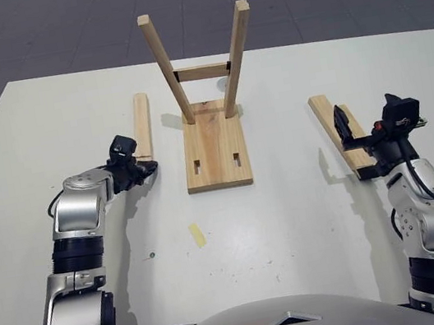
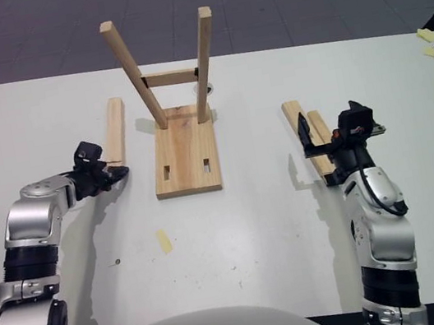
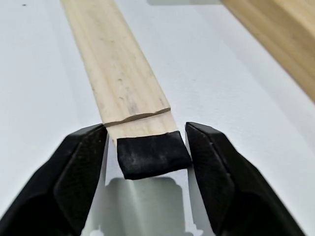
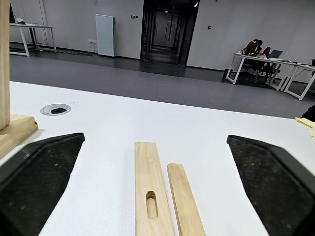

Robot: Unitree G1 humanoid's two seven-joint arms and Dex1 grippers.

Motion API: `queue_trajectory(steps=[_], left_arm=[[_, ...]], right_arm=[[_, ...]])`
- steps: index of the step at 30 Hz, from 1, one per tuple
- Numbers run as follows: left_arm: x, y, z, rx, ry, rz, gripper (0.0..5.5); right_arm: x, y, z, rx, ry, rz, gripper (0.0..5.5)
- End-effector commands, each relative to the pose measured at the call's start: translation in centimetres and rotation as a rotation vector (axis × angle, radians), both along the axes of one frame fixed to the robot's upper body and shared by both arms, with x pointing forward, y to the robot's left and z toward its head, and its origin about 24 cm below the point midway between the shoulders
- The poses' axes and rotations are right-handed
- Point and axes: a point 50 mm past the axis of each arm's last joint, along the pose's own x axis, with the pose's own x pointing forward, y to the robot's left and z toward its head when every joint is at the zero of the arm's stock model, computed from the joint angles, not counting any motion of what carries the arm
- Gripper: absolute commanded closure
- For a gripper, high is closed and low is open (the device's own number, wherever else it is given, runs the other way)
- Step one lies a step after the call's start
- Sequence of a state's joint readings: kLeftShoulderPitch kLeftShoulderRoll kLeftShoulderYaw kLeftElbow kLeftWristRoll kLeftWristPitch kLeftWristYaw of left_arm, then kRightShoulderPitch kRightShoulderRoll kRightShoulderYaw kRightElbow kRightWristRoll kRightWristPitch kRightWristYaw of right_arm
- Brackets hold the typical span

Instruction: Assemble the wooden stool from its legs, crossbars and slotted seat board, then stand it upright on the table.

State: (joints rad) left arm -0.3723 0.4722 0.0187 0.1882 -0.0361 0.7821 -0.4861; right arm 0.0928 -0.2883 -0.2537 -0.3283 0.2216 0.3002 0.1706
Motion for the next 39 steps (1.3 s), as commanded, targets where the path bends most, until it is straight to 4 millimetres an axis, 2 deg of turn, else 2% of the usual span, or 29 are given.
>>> queue_trajectory(steps=[1, 3, 6, 8, 12, 14, 15, 17, 18, 22, 24, 26, 28, 30, 31, 32, 34, 36, 39], left_arm=[[-0.8, 1.1, -1.9, 0.052, 0.044, 0.101, 3.25], [-1.0, 0.8, -2.0, 0.020, 0.038, 0.103, 3.54], [-1.0, 0.2, -2.0, -0.049, 0.037, 0.095, 3.54], [-1.1, -0.5, -1.8, -0.168, 0.060, 0.104, 3.54], [-1.2, -2.9, 0.2, -0.671, 0.146, 0.160, 3.54], [-1.2, -3.3, 2.0, -1.031, 0.158, 0.199, 3.54], [-1.4, -3.3, 2.4, -1.148, 0.160, 0.202, 3.54], [-1.9, -2.5, 2.0, -1.317, 0.158, 0.285, 3.54], [-1.9, -1.7, 1.5, -1.383, 0.133, 0.376, 3.18], [-2.0, 1.0, 1.0, -1.581, -0.039, 0.645, 2.58], [-2.3, 1.5, 0.1, -1.565, -0.025, 0.760, 2.24], [-2.7, 2.2, -1.2, -1.458, 0.026, 0.903, 1.90], [-2.7, 3.0, -1.3, -1.331, 0.032, 0.959, 1.53], [-2.0, 2.8, 0.2, -1.086, 0.006, 0.828, 1.27], [-1.4, 2.2, 1.4, -0.914, -0.028, 0.705, 1.07], [-0.8, 1.4, 2.4, -0.761, -0.064, 0.594, 0.85], [0.0, -0.3, 3.6, -0.560, -0.123, 0.417, 0.55], [0.6, -2.1, 3.9, -0.453, -0.155, 0.294, 0.20], [1.1, -4.2, 3.1, -0.379, -0.147, 0.191, 0.13]], right_arm=[[-0.2, 0.2, -0.3, 0.004, 0.008, -0.001, 0.10], [-0.1, 0.2, -0.3, 0.007, 0.007, 0.000, 0.10], [0.1, 0.3, -0.2, 0.006, 0.006, 0.002, 0.10], [0.2, 0.4, -0.3, 0.003, 0.008, 0.010, 0.10], [0.2, 0.6, -0.3, -0.001, 0.011, 0.017, 0.10], [0.2, 0.7, -0.4, -0.003, 0.013, 0.022, 0.10], [0.2, 0.7, -0.4, -0.004, 0.014, 0.022, 0.10], [0.0, 0.7, -0.6, -0.004, 0.018, 0.020, 0.10], [-0.1, 0.7, -0.6, -0.005, 0.021, 0.019, 0.10], [-0.4, 0.7, -0.9, -0.004, 0.031, 0.017, 0.10], [-0.4, 0.8, -0.9, -0.001, 0.033, 0.020, 0.10], [-0.5, 0.8, -1.0, -0.003, 0.035, 0.020, 0.10], [-0.4, 0.8, -1.0, -0.004, 0.034, 0.020, 0.10], [-0.4, 0.8, -1.0, -0.003, 0.034, 0.020, 0.10], [-0.4, 0.8, -1.0, -0.004, 0.034, 0.021, 0.10], [-0.4, 0.8, -1.0, -0.004, 0.033, 0.021, 0.10], [-0.4, 0.8, -1.0, -0.004, 0.031, 0.019, 0.10], [-0.4, 0.8, -1.0, -0.002, 0.029, 0.015, 0.10], [-0.2, 1.1, -1.1, 0.001, 0.029, 0.022, 0.10]])
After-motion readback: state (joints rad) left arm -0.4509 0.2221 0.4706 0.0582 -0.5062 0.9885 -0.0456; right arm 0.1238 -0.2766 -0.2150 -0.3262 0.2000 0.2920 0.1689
